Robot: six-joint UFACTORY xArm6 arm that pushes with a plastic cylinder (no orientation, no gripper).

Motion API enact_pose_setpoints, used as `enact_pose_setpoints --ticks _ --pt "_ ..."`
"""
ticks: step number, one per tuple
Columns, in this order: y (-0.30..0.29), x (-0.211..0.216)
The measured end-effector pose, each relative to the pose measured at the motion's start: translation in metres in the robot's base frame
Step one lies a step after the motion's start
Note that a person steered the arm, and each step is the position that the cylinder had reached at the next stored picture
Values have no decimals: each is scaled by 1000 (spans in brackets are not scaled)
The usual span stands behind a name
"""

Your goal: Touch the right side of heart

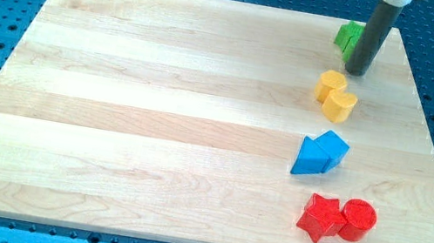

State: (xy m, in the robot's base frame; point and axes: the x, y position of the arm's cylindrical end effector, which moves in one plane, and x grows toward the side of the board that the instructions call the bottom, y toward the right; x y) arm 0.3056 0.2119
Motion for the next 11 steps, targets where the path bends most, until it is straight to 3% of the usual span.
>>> enact_pose_setpoints --ticks 2,4,7,11 --pt "15 -14" --pt "25 -1" --pt "20 141" --pt "-24 140"
